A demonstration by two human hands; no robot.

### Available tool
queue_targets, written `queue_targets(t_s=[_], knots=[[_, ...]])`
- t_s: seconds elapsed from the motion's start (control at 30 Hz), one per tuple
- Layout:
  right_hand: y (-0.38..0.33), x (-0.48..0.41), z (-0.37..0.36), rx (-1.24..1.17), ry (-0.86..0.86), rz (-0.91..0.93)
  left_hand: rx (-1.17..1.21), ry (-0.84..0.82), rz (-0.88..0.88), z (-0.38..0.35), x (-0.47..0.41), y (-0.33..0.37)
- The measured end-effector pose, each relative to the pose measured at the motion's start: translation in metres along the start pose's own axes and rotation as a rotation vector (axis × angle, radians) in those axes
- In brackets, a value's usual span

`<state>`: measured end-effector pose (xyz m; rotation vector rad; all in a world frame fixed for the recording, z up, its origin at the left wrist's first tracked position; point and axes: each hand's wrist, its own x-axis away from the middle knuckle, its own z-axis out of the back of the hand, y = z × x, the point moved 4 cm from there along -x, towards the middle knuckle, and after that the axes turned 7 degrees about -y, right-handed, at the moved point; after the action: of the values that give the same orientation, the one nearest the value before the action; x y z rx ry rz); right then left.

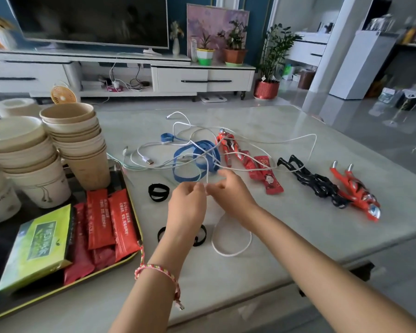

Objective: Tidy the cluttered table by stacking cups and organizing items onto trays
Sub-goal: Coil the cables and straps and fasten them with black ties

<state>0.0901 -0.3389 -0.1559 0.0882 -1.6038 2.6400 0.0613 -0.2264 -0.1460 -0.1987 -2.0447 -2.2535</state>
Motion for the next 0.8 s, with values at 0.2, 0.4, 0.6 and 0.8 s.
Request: queue_targets(t_s=[0.2,0.4,0.6,0.8], knots=[[-0.012,0.02,0.011,-0.183,0.13,0.113,0.044,-0.027,-0.037,0.0,0.0,0.002],[-0.034,0.074,0.015,0.164,-0.04,0.434,0.392,-0.147,-0.042,-0.007,0.003,0.017],[-0.012,0.097,0.024,0.527,-0.08,0.417,0.924,-0.237,0.026,0.003,0.01,0.028],[-0.008,0.08,0.025,-0.396,-0.246,0.043,0.745,-0.378,0.009,-0.004,0.028,0.033]])
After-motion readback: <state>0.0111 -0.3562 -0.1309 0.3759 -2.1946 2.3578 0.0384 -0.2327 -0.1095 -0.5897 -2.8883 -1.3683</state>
